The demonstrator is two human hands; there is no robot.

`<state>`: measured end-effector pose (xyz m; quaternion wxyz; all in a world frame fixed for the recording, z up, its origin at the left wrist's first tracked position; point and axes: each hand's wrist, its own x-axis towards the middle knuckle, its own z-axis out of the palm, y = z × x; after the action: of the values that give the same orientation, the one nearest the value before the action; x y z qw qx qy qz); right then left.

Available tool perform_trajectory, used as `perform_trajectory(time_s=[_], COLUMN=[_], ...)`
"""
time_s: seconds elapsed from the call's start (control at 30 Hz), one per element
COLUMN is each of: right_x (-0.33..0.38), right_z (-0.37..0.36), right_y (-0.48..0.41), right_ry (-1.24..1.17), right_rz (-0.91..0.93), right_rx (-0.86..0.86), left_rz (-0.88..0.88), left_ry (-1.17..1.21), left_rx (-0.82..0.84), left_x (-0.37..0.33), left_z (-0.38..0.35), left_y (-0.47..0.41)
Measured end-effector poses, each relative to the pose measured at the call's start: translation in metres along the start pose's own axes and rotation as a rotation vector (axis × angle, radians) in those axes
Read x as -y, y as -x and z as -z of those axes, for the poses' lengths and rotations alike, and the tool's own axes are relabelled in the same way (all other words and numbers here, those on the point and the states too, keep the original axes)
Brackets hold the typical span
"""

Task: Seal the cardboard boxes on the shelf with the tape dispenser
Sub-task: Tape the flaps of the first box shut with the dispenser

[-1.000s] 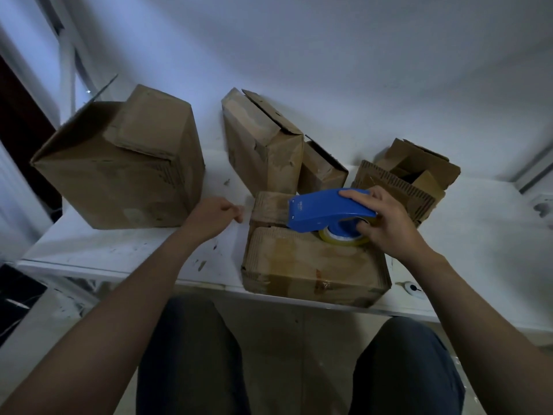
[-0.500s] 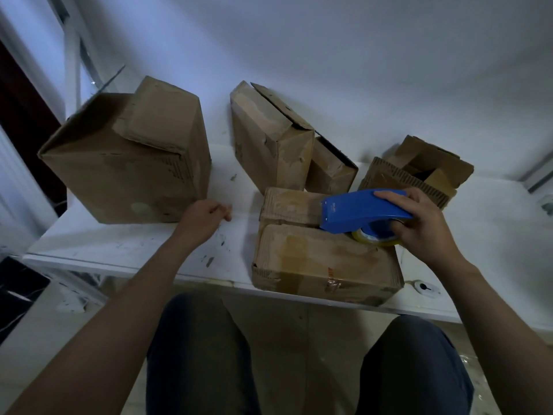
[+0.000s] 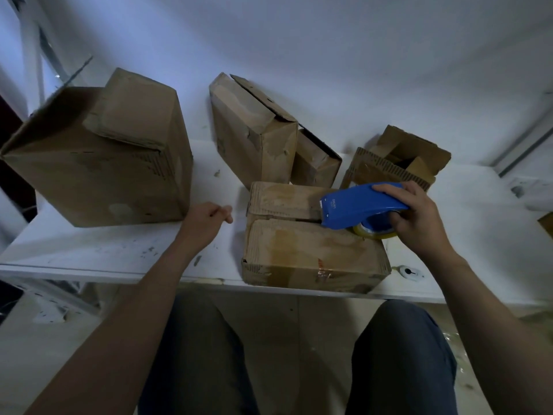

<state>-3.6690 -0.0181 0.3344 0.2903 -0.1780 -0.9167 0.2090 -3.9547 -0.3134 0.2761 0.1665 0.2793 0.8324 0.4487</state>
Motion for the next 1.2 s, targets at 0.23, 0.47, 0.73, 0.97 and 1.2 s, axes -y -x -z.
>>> perform_trajectory(time_s=[0.23,0.47,0.73,0.97,1.2], right_x=[0.001,0.005,0.01,0.017,0.021], right_z=[-0.007,-0.012,-0.015,-0.017,-0.019], right_y=[0.001,0.002,0.005,0.008,0.011], right_ry=[-0.017,-0.031,-0.065,-0.072,-0.067], right_rz=[-0.034,-0.046,-0.08,-0.123,-0.159], right_rx=[-0.026,-0.048,-0.069,-0.071,-0.101], left_rz=[0.033,0.056,0.135,0.182,0.268], left_ry=[0.039,0.021,-0.015,-0.288,-0.477], left_rx=[0.034,-0.005,0.002,-0.023,0.2], left_x=[0.006,0.014,0.016,0.005,0.007], left_z=[-0.004,-0.012,-0.046,-0.06,-0.056], left_y=[-0.001,0.002,0.003,0.009,0.012])
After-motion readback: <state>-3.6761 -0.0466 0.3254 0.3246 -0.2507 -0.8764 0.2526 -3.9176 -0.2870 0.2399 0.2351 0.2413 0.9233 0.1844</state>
